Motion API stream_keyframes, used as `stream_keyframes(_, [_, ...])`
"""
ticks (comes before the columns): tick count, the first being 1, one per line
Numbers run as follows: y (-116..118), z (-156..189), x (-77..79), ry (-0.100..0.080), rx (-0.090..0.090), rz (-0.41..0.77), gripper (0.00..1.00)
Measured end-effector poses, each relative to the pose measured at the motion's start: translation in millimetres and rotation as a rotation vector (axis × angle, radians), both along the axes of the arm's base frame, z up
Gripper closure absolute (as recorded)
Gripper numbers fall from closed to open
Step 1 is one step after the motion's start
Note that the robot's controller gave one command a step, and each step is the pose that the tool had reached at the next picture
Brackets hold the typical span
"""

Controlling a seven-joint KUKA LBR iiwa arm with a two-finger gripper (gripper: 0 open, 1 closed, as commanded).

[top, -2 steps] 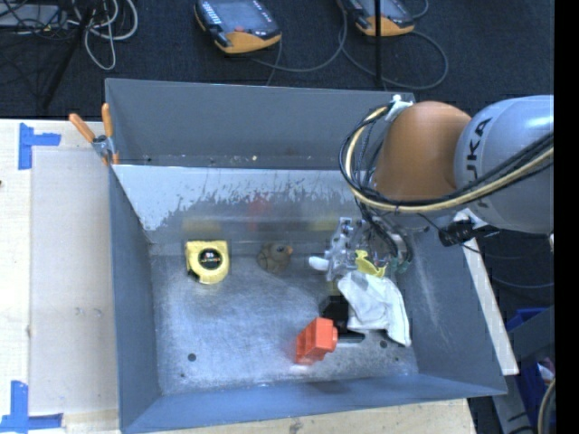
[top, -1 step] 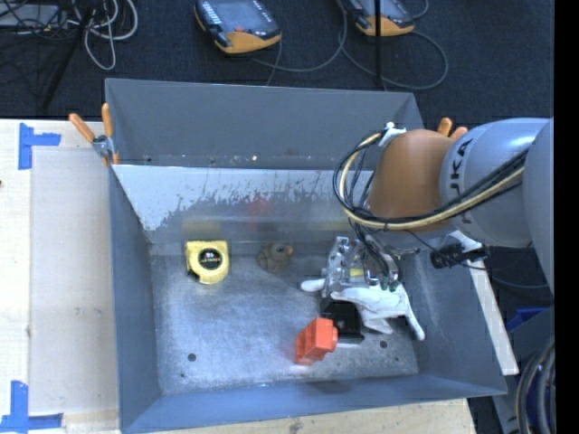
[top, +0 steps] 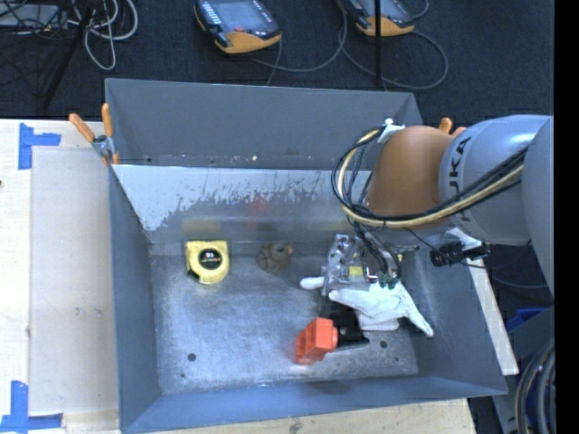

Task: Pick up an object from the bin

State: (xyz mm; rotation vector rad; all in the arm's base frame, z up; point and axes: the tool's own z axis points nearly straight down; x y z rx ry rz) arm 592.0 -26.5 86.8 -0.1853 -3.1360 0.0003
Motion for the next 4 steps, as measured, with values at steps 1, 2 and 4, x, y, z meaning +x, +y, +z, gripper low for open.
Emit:
stream_keyframes(1, [5,64,2.2,0.004,0.001,-0.005,1.0])
stream_keyframes(2, [5,79,2.8,0.002,0.001,-0.004,1.0])
stream_keyframes(4, [-9,128,18.4,-0.003,0.001,0.669,1.0])
